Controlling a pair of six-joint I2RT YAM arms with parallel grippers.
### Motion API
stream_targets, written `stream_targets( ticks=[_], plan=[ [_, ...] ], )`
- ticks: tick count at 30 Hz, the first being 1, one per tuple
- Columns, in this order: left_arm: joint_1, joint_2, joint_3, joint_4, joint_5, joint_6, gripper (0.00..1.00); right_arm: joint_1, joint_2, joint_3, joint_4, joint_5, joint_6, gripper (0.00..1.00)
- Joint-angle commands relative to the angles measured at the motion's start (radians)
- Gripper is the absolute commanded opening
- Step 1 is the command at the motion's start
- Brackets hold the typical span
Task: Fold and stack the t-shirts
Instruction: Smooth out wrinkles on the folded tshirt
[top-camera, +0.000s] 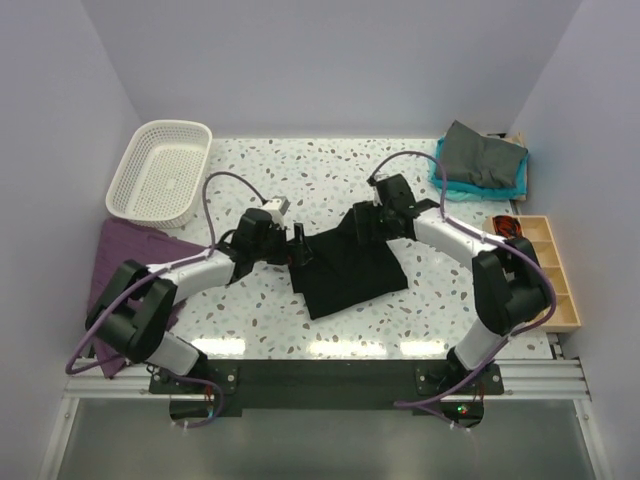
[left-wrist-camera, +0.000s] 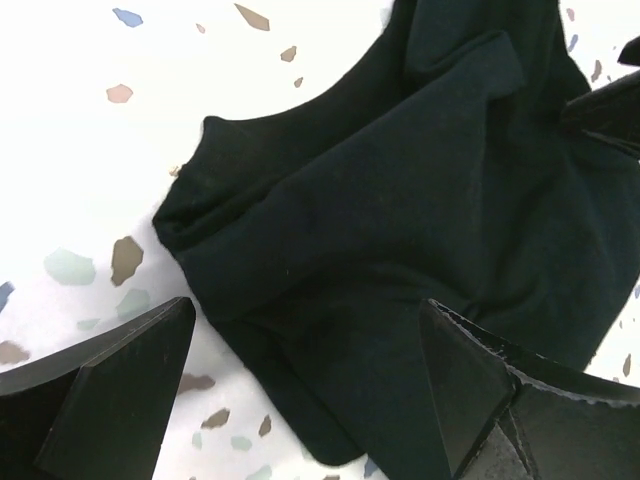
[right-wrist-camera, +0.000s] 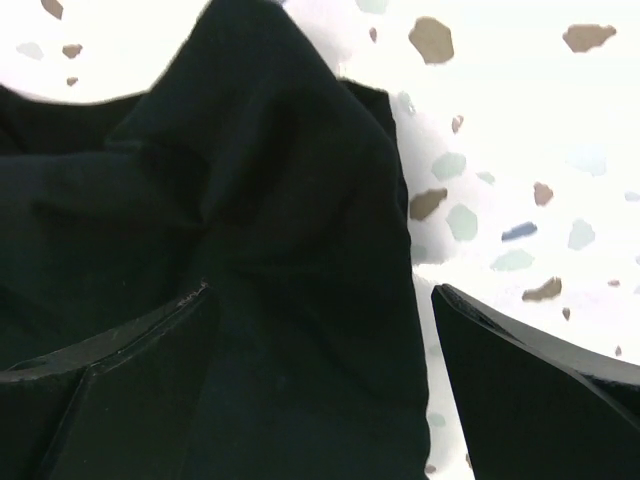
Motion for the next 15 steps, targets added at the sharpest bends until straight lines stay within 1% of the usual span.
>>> stream_targets(
  ticks=[1,7,8,9,11,13,14,15],
  plan=[
    [-0.017,0.067,0.065,0.089,0.009,-0.022,0.98,0.0,0.054,0.112,0.047,-0.036,-0.003,0.91],
    [-0.018,0.152,0.125,0.091,-0.036,-0.012,0.96,-0.028,0.123,0.189,0.052,-0.036,-0.017,0.89],
    [-0.018,0.165,0.136,0.093,-0.037,-0.01,0.93,-0.037,0.141,0.2,0.059,-0.035,-0.017,0.88],
    [-0.018,0.186,0.142,0.091,-0.042,-0.009,0.92,-0.056,0.149,0.203,0.067,-0.074,-0.018,0.85],
    [-0.018,0.203,0.156,0.091,-0.043,-0.007,0.88,-0.077,0.174,0.213,0.072,-0.099,-0.015,0.83],
    [-0.018,0.215,0.156,0.105,-0.045,-0.007,0.86,-0.109,0.188,0.215,0.086,-0.133,-0.022,0.82],
    [-0.018,0.222,0.153,0.111,-0.045,-0.007,0.83,-0.123,0.197,0.206,0.111,-0.148,-0.022,0.82],
    [-0.017,0.228,0.153,0.117,-0.05,-0.007,0.82,-0.155,0.201,0.201,0.127,-0.207,-0.02,0.82]
  ],
)
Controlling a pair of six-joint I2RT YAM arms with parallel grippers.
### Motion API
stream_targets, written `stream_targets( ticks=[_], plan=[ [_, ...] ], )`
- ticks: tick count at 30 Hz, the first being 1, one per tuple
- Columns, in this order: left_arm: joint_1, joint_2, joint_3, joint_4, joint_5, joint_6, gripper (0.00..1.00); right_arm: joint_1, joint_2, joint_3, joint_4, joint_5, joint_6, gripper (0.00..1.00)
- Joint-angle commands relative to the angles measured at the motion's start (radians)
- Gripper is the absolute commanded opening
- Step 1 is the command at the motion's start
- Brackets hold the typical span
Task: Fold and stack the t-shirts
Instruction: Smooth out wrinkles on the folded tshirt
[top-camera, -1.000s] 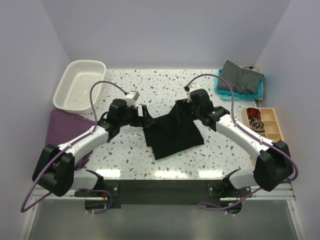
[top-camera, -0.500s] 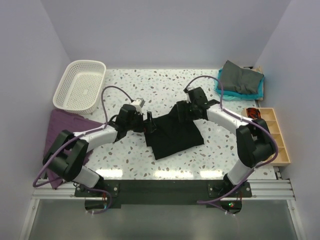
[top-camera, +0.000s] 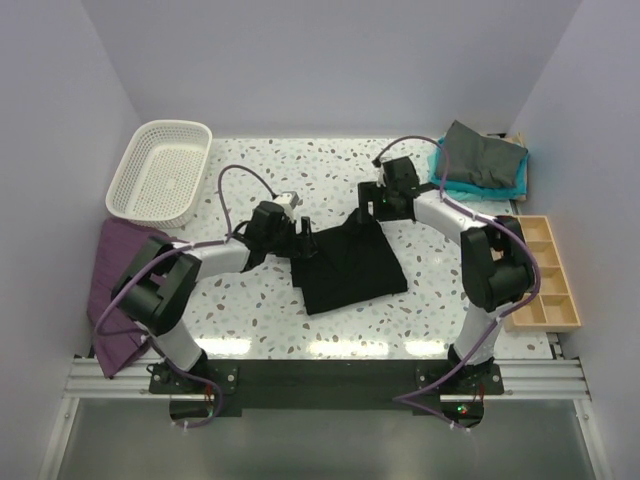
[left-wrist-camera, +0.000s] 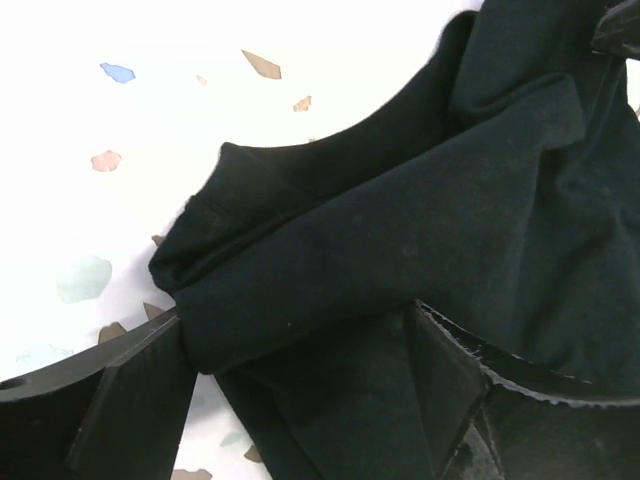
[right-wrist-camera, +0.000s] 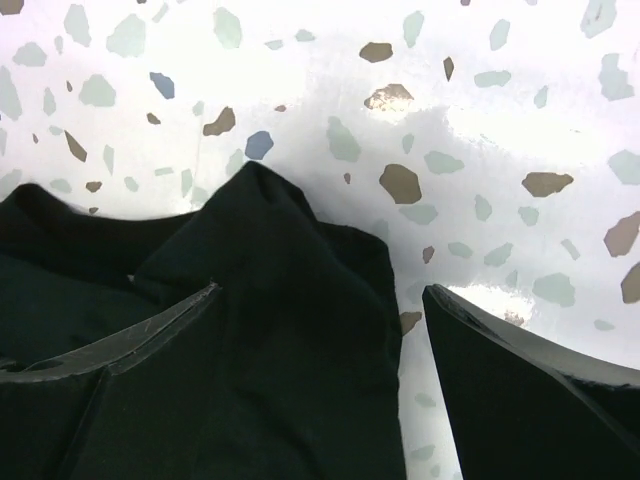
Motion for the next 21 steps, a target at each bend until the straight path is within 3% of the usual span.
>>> stream_targets(
  ticks=[1,3,10,16,21],
  plan=[
    [-0.004,0.022,0.032,0.077,-0.023,0.0,0.8,-0.087,0.028,0.019,0.076,-0.141,-0.009,0.82],
    [0.005,0.029,0.032,0.089,-0.017,0.0,0.74,-0.138,0.031,0.001,0.112,-0.227,-0.003,0.81],
    [0.067,0.066,0.02,0.152,0.064,-0.012,0.61,-0.255,0.078,-0.043,0.237,-0.523,0.055,0.59],
    [0.096,0.094,0.049,0.172,0.117,0.003,0.56,-0.258,0.085,-0.085,0.279,-0.635,0.077,0.62],
    [0.111,0.123,0.075,0.187,0.161,0.003,0.54,-0.258,0.051,-0.118,0.277,-0.637,0.074,0.64]
  ],
)
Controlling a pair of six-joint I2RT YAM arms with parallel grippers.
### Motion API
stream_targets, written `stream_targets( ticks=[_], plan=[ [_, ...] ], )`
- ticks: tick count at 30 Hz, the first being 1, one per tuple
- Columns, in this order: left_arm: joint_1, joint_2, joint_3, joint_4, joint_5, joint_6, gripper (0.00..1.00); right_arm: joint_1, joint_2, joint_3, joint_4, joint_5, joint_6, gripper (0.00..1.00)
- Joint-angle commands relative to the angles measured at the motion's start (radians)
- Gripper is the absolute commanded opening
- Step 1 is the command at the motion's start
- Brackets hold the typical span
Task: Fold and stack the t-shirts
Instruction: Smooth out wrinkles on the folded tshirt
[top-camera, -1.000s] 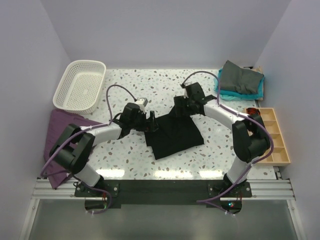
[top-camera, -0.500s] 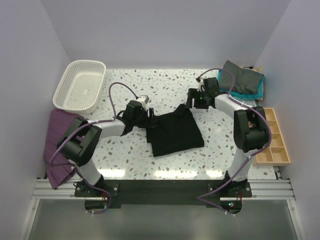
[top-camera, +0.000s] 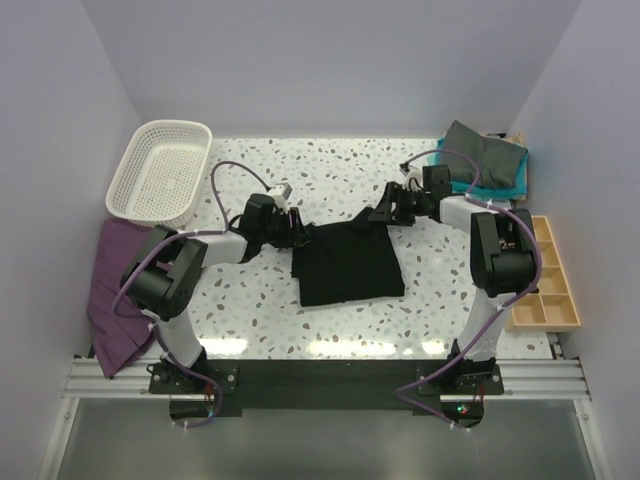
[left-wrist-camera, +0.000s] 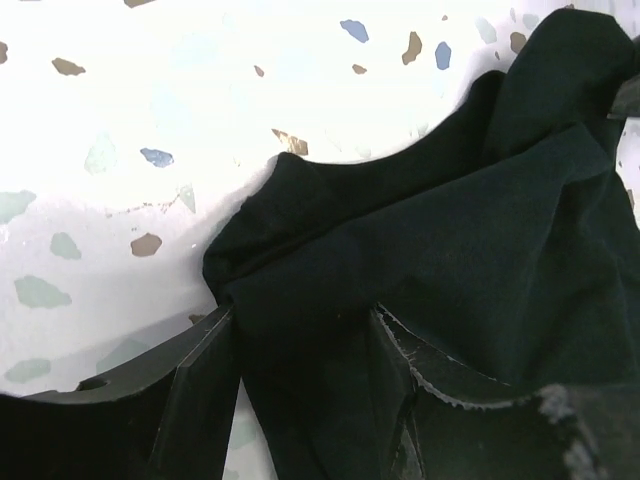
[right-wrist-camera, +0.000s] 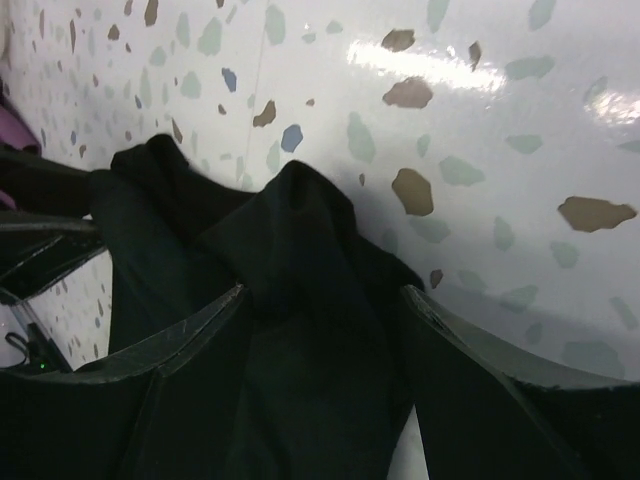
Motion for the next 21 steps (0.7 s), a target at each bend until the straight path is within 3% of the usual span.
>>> stream_targets(
  ticks=[1,7,14,21],
  plan=[
    [0.021,0.029,0.046,0.073,0.057,0.003,0.53,0.003,-0.044,-0.012,0.038,-0.059,0.005,0.63],
    [0.05,0.053,0.034,0.126,0.12,-0.027,0.51,0.0,-0.046,-0.046,0.056,-0.056,0.01,0.62],
    [0.083,0.058,0.017,0.161,0.166,-0.037,0.49,-0.012,-0.118,-0.112,0.018,-0.025,-0.013,0.73],
    [0.085,0.059,0.017,0.158,0.173,-0.029,0.5,-0.029,-0.181,-0.138,-0.02,-0.01,-0.03,0.74]
  ],
)
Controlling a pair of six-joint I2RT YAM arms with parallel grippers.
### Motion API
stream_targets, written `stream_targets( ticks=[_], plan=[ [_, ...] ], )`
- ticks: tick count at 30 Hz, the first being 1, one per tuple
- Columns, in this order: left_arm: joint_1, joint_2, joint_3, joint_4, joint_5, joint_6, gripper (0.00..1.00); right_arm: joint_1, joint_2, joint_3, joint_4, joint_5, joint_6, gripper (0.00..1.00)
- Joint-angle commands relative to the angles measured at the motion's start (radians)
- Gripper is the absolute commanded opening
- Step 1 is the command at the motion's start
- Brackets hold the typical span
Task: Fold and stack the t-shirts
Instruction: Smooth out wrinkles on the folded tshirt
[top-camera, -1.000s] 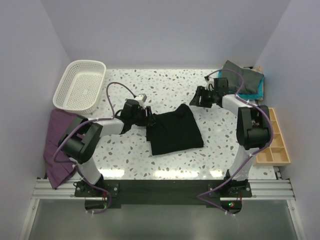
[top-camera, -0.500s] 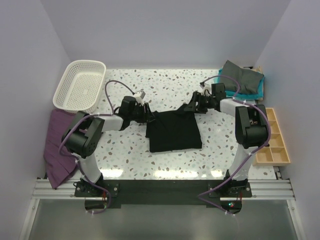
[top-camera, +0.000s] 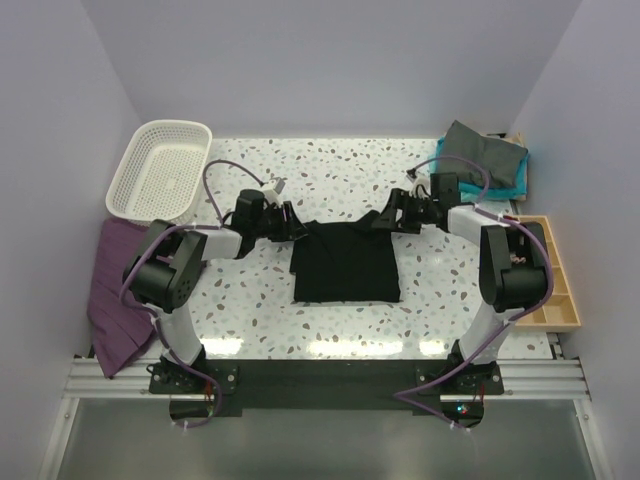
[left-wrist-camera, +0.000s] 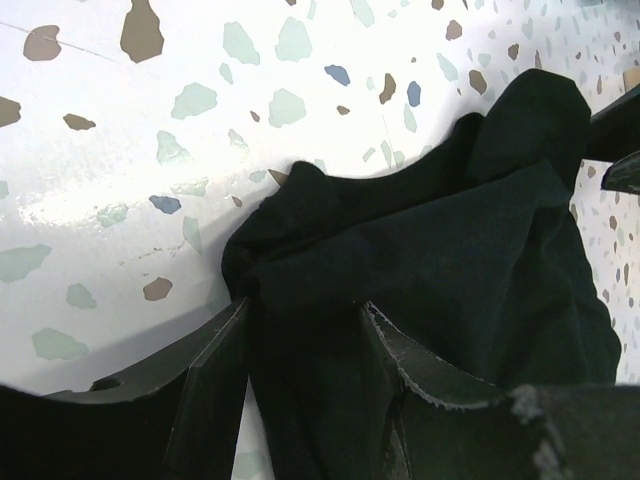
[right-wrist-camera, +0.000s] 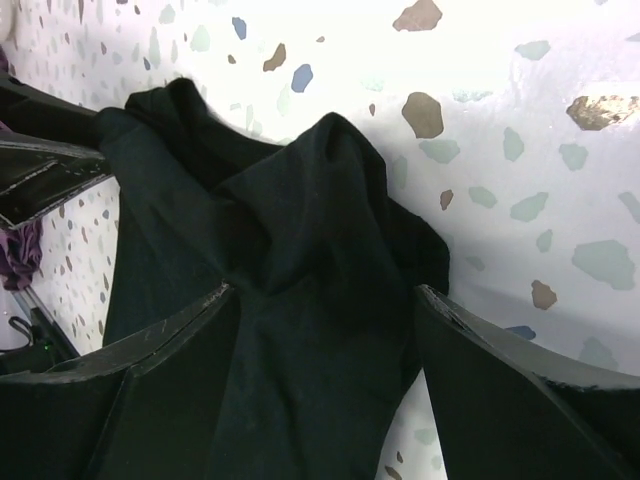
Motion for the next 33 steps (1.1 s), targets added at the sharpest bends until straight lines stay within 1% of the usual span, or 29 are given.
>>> stream_targets(
  ticks=[1,2,3,4,8,9,11,13,14,18,20,21,23,24,27,29,30,33],
  plan=[
    [0.009,0.005,0.001,0.052,0.023,0.002,0.5,-0.012,-0.069,-0.014,-0.03,0.011,-0.024,0.74],
    [0.009,0.002,0.0,0.05,0.023,0.002,0.5,-0.012,-0.072,-0.02,-0.037,0.019,-0.032,0.73],
    [0.009,0.001,0.001,0.05,0.021,0.005,0.5,-0.012,-0.072,-0.026,-0.041,0.024,-0.036,0.7],
    [0.009,0.0,0.001,0.05,0.021,0.008,0.5,-0.012,-0.072,-0.037,-0.039,0.028,-0.036,0.69],
    [0.009,0.0,0.004,0.044,0.026,0.013,0.5,-0.014,-0.043,-0.045,-0.016,0.027,-0.022,0.66],
    [0.009,0.001,0.004,0.044,0.027,0.013,0.5,-0.012,-0.04,-0.046,-0.007,0.025,-0.018,0.63],
    [0.009,-0.002,0.003,0.046,0.03,0.012,0.5,-0.012,-0.024,-0.04,0.01,0.024,-0.01,0.55],
    [0.009,-0.005,0.0,0.046,0.033,0.013,0.5,-0.014,-0.012,-0.034,0.03,0.019,-0.003,0.43],
    [0.009,-0.006,-0.002,0.046,0.033,0.013,0.5,-0.012,-0.008,-0.03,0.036,0.016,0.001,0.39],
    [0.009,-0.006,0.0,0.05,0.041,0.01,0.5,-0.014,0.028,-0.01,0.068,0.008,0.022,0.27],
    [0.011,-0.006,0.0,0.055,0.046,0.01,0.48,-0.014,0.035,-0.007,0.074,0.016,0.03,0.18],
    [0.011,-0.008,0.001,0.056,0.044,0.012,0.46,-0.014,0.031,-0.014,0.078,0.024,0.031,0.15],
    [0.018,-0.018,-0.003,0.052,0.036,0.013,0.45,-0.018,0.014,-0.026,0.078,0.066,0.03,0.07],
    [0.032,-0.023,-0.009,0.053,0.041,0.013,0.42,-0.022,0.005,-0.046,0.079,0.085,0.031,0.0],
    [0.063,-0.04,-0.026,0.056,0.056,0.016,0.4,-0.035,-0.044,-0.085,0.076,0.166,0.03,0.0],
    [0.078,-0.055,-0.045,0.052,0.061,0.025,0.37,-0.045,-0.073,-0.102,0.079,0.188,0.037,0.0],
    [0.09,-0.06,-0.048,0.053,0.066,0.028,0.35,-0.046,-0.081,-0.114,0.078,0.212,0.039,0.0],
    [0.104,-0.077,-0.072,0.053,0.066,0.035,0.33,-0.048,-0.118,-0.14,0.071,0.249,0.04,0.0]
  ],
)
